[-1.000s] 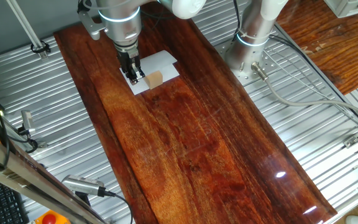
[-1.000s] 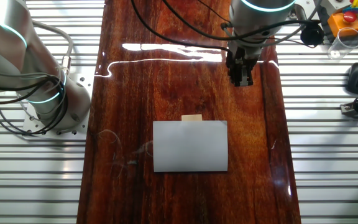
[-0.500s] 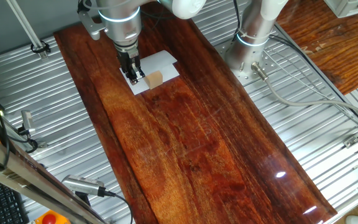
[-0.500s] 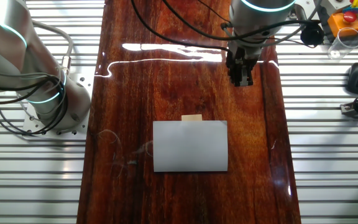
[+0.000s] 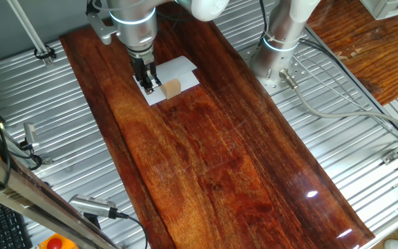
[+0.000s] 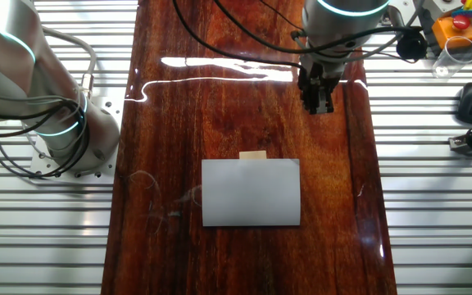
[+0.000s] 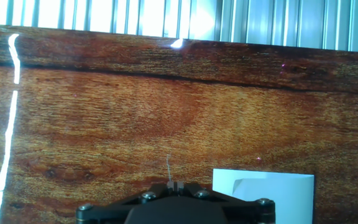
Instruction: Unfold a piece of paper
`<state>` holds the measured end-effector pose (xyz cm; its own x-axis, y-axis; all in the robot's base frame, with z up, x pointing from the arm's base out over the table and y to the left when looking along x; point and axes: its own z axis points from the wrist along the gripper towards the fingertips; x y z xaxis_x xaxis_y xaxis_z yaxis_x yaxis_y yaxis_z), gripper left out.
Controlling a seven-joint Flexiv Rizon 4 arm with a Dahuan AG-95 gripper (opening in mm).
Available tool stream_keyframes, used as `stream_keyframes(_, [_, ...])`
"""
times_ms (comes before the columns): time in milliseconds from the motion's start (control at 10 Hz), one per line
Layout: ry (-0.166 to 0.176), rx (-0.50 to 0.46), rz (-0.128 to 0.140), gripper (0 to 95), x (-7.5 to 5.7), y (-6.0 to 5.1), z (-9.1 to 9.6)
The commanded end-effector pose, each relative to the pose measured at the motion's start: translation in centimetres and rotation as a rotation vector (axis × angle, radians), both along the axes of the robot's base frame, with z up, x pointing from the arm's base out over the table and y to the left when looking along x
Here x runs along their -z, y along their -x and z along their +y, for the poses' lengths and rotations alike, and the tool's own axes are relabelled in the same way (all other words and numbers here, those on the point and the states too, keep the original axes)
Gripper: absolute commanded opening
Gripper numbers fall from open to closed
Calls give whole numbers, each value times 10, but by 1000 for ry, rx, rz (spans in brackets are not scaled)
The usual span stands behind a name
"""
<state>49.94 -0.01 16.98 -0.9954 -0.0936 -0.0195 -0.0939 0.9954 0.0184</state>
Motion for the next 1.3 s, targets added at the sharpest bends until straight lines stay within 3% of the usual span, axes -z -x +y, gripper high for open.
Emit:
stream_keyframes(100, [0, -9, 0, 0, 0, 0, 0])
stream_keyframes(500, [-1, -45, -2, 0, 3, -2, -1])
stream_keyframes(800, [-3, -85, -5, 0, 19, -18, -15])
stream_keyframes(1300, [-2, -119, -14, 0, 16, -14, -15])
